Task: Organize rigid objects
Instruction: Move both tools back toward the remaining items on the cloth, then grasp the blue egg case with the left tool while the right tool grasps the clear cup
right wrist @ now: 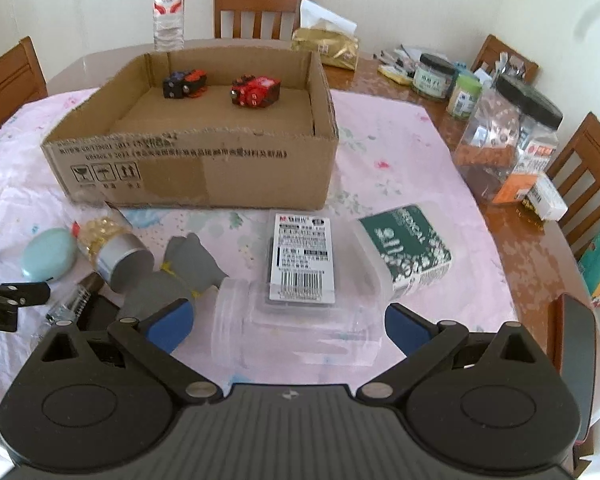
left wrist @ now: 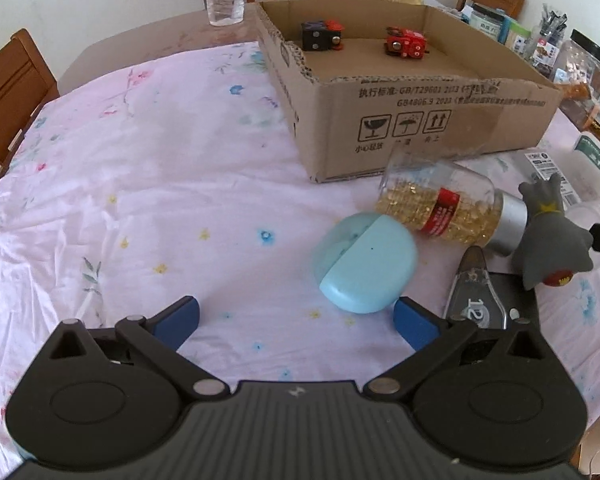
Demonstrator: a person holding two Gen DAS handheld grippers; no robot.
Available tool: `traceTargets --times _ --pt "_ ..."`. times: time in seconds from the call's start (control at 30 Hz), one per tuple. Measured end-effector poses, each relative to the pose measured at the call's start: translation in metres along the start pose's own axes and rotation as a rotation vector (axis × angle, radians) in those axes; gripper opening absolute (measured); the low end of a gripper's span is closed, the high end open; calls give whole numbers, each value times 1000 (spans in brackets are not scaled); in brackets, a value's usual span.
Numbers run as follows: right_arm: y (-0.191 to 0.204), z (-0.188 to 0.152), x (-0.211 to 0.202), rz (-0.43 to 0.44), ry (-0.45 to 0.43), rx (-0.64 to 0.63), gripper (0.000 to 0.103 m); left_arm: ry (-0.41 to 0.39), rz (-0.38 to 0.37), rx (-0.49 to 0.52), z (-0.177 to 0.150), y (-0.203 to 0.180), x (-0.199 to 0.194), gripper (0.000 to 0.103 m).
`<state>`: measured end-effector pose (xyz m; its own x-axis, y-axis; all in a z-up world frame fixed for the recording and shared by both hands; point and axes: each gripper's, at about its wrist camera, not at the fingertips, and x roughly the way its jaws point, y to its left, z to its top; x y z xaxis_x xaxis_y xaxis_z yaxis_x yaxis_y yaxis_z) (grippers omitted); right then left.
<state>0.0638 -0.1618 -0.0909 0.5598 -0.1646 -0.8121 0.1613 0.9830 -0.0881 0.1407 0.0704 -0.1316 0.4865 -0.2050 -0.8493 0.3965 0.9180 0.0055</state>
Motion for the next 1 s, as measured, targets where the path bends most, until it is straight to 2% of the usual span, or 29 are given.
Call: traceTargets --times 0.3,0.57,0.67,0.87,1.0 --pt "-20 -12 17 -51 66 40 103 -18 -36 82 8 -6 5 103" --pt "-32 -25 31 -20 99 79 103 -27 -110 208 17 -17 10 102" --pt "-38 -26 33 9 102 110 103 -24 -152 247 20 -16 11 98" --pt "-37 -27 33 10 92 101 103 -11 -235 333 27 -18 11 85" --pt "-37 -27 33 10 89 100 103 2 -265 393 30 -23 10 79"
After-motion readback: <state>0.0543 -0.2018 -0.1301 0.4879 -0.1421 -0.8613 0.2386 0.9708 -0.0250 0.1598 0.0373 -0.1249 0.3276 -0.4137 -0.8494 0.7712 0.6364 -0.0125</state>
